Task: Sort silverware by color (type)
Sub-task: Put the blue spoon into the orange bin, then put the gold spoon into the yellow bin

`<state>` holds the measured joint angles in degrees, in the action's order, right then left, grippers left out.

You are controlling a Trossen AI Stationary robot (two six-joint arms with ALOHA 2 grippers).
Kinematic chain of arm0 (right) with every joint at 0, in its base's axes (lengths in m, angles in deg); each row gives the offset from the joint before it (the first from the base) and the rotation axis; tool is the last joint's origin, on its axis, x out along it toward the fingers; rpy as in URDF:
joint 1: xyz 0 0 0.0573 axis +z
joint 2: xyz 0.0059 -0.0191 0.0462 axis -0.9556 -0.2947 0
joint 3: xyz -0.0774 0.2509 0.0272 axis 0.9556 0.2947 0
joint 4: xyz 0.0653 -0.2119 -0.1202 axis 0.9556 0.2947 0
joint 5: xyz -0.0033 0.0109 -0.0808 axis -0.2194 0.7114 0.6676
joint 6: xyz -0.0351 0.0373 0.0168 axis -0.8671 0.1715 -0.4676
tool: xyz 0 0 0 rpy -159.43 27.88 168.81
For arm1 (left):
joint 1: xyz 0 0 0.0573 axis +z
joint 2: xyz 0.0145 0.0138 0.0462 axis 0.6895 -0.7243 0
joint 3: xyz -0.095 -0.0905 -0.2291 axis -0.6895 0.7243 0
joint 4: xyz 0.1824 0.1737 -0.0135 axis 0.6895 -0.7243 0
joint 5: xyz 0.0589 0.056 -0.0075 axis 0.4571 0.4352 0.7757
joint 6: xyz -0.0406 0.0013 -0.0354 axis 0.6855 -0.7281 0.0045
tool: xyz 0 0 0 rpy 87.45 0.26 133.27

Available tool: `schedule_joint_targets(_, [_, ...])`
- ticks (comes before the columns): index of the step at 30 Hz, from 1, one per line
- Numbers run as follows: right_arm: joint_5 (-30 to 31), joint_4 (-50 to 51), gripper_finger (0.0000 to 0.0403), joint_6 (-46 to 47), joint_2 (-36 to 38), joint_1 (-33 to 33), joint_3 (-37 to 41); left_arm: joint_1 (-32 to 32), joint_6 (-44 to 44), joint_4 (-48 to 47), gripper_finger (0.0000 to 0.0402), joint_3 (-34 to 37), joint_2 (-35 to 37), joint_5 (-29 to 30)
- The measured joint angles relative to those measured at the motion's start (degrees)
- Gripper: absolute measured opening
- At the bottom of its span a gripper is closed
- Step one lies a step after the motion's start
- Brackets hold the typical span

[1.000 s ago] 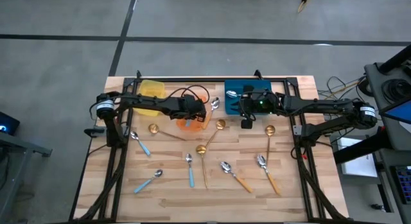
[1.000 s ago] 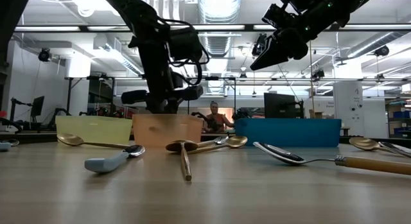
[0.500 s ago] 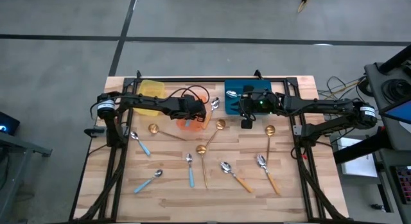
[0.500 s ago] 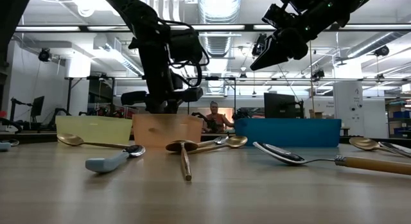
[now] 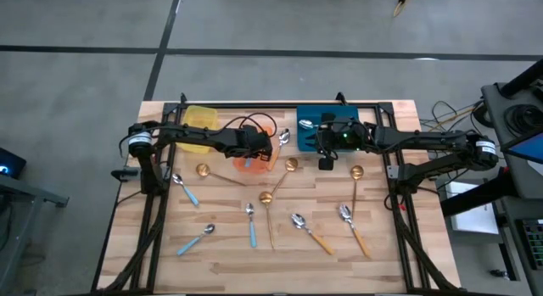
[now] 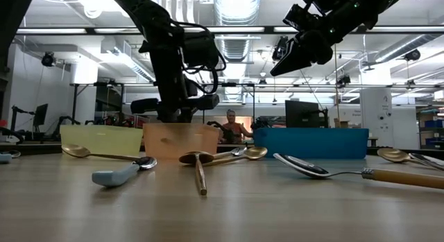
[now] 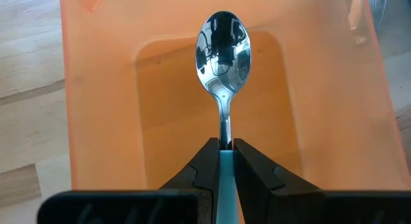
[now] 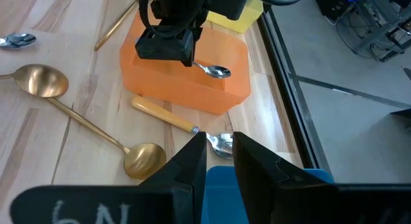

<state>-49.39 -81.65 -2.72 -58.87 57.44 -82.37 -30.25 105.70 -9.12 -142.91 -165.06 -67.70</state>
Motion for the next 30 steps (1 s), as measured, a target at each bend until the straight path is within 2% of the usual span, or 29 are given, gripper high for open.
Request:
schedule_joint_targets(6, [0.0,0.0,0.0068,-0.01,0.0,0.0,0.01,0.0,-0.02,0.0,0.0036,0.0,0.0,0.0])
schedule_joint_targets(15, [-0.01,0.0,0.0068,-0.02,0.0,0.0,0.02,0.0,-0.04,0.02,0.0102,0.0,0.06,0.0])
schedule_joint_targets(21, [-0.02,0.0,0.0068,-0.02,0.0,0.0,0.02,-0.48,-2.74,-0.14,0.0128,-1.03,1.34,0.12])
schedule_joint_targets(24, [0.0,0.0,0.0068,0.03,0.0,0.0,0.0,-1.76,-6.16,-1.38,0.0131,-2.78,2.72,1.56])
schedule_joint_targets(30, [0.39,-0.15,0.0068,2.75,0.0,0.0,0.0,-6.19,-13.41,-7.49,0.013,-6.42,7.02,8.76])
